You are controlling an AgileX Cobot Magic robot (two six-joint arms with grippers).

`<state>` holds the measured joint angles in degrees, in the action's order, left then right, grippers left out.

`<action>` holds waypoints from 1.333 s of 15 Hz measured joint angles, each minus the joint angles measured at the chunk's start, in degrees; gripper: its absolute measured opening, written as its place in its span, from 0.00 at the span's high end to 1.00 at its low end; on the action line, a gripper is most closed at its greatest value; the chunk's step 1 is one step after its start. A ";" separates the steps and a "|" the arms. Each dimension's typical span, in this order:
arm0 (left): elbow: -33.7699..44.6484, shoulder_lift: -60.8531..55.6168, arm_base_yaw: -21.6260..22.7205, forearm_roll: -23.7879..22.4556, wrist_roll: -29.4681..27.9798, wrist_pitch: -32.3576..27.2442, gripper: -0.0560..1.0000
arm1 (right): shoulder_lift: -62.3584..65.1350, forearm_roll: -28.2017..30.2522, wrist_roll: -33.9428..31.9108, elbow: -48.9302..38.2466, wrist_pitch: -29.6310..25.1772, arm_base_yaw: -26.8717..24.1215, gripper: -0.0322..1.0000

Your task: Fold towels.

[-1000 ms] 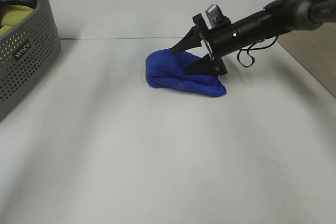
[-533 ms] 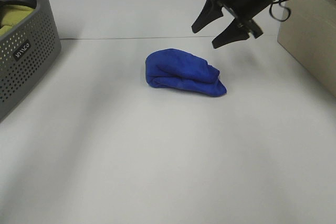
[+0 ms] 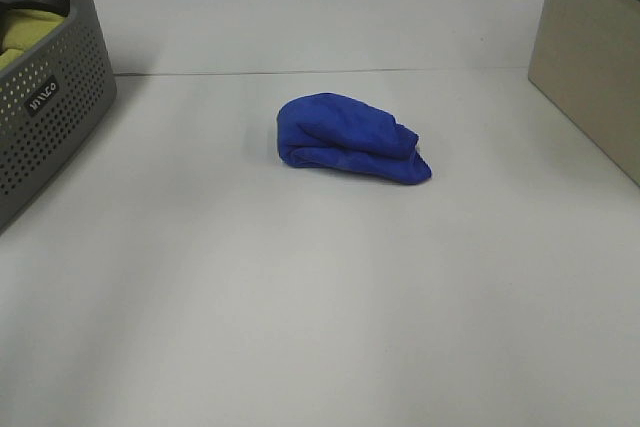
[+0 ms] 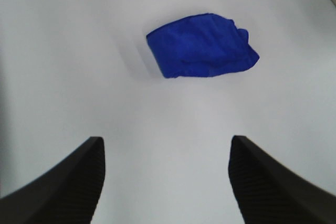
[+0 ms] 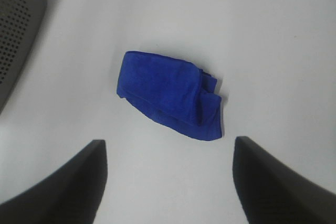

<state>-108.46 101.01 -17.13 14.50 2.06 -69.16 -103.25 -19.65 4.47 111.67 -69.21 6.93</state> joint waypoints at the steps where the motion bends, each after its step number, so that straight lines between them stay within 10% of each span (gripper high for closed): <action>1: 4.93 -4.41 0.00 -1.20 -0.63 0.06 0.34 | 3.78 0.00 -0.17 -1.26 0.00 0.00 0.34; 11: 58.04 -57.18 0.00 -3.32 -2.06 4.76 0.34 | 43.95 6.19 0.74 -50.19 -0.40 0.00 0.34; 20: 78.50 -88.24 0.00 -4.01 5.33 6.36 0.34 | 81.02 15.58 1.15 -79.70 3.72 0.00 0.34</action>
<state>-29.97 12.78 -17.13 10.49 7.39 -62.80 -22.23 -4.07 5.61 31.97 -65.49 6.93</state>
